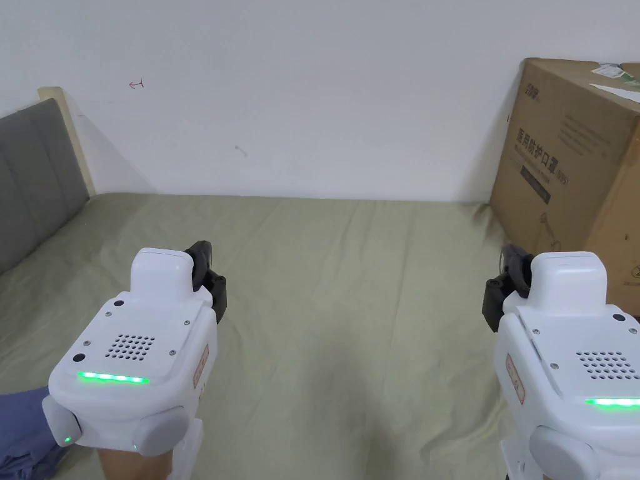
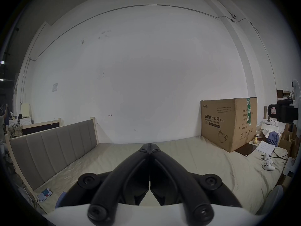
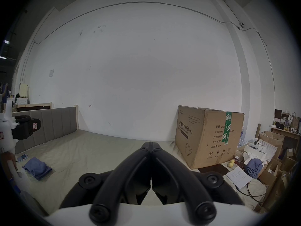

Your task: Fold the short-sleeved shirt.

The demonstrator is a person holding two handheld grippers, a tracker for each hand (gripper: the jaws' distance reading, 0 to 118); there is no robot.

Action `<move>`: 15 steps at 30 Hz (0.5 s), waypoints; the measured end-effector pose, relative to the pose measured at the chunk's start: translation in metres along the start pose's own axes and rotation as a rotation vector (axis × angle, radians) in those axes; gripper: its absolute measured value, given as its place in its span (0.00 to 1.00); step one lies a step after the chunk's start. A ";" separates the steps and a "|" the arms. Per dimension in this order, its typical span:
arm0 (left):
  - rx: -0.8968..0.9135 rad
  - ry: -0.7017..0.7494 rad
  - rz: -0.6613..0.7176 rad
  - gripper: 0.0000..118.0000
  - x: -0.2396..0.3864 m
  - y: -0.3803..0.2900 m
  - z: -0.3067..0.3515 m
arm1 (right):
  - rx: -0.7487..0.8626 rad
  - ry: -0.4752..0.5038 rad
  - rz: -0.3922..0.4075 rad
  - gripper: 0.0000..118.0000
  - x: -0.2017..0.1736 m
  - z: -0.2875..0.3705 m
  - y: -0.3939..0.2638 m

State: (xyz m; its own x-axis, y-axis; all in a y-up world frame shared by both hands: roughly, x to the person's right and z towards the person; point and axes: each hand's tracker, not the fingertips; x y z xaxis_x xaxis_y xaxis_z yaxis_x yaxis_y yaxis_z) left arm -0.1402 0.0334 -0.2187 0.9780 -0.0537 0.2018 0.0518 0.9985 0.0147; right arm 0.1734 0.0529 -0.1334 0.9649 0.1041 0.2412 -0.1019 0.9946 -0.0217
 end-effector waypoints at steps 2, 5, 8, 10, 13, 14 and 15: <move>0.001 0.002 -0.001 0.00 0.000 0.000 0.000 | 0.000 0.000 0.000 0.00 0.000 0.000 0.000; 0.003 0.008 -0.008 0.00 0.000 0.000 0.000 | 0.000 -0.002 -0.002 0.00 0.000 0.000 0.000; 0.011 0.022 -0.015 0.05 0.001 -0.001 0.000 | 0.000 -0.010 -0.002 0.00 0.000 0.000 0.000; 0.008 0.019 -0.010 0.14 0.000 0.000 0.000 | 0.000 -0.014 -0.002 0.00 0.000 0.001 -0.001; 0.009 0.031 0.000 0.34 -0.001 -0.001 0.000 | -0.007 -0.021 -0.002 0.04 0.000 0.001 -0.002; 0.011 0.041 0.008 0.38 -0.001 -0.001 0.000 | -0.009 -0.021 -0.007 0.07 0.001 0.001 -0.002; 0.006 0.046 0.017 0.53 -0.002 -0.001 0.000 | -0.015 -0.018 -0.012 0.19 0.002 0.001 -0.001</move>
State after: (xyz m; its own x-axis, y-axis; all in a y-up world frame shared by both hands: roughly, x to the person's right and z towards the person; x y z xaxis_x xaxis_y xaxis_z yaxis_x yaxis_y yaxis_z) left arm -0.1422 0.0328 -0.2195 0.9869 -0.0360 0.1570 0.0337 0.9993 0.0176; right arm 0.1749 0.0517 -0.1317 0.9615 0.0923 0.2588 -0.0867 0.9957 -0.0331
